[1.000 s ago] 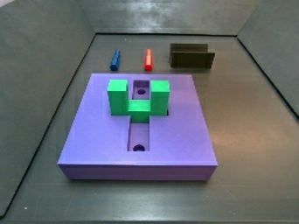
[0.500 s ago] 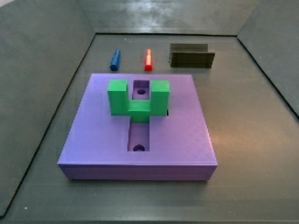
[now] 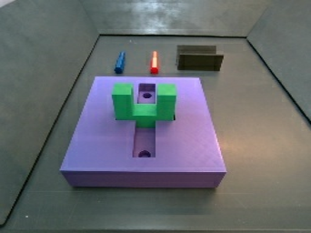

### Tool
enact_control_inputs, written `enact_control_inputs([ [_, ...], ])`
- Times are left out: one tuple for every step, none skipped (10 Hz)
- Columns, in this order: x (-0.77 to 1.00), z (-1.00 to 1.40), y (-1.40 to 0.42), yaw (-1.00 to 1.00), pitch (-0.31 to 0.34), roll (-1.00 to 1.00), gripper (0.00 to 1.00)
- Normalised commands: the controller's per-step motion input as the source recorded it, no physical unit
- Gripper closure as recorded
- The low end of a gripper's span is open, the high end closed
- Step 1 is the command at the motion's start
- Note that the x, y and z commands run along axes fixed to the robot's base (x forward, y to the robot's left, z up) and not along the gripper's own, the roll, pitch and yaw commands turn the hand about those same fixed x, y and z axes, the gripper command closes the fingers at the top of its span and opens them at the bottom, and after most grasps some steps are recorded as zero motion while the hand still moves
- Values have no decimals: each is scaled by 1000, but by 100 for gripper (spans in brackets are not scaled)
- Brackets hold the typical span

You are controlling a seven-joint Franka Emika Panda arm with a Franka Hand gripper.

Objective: Pick up the brown object. Move up. Place the brown object on the fixture. Regrasp the brown object. Move to above the board. Insert the brown object.
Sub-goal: Move to above the board, then insert the brown object.

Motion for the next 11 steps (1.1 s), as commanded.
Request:
enact_control_inputs([
  [-70,4,2,6,13,-567,100],
  [-58,-4,5,4,-10,-384,100],
  [-39,6,9,-2,-13,-228,100],
  [6,-94,0,0,0,0,100],
  [0,-103,0,0,0,0,100],
  [0,-103,0,0,0,0,100],
  [0,-103,0,0,0,0,100],
  [0,-106,0,0,0,0,100],
  [0,-106,0,0,0,0,100],
  [0,-109,0,0,0,0,100],
  [0,-106,0,0,0,0,100],
])
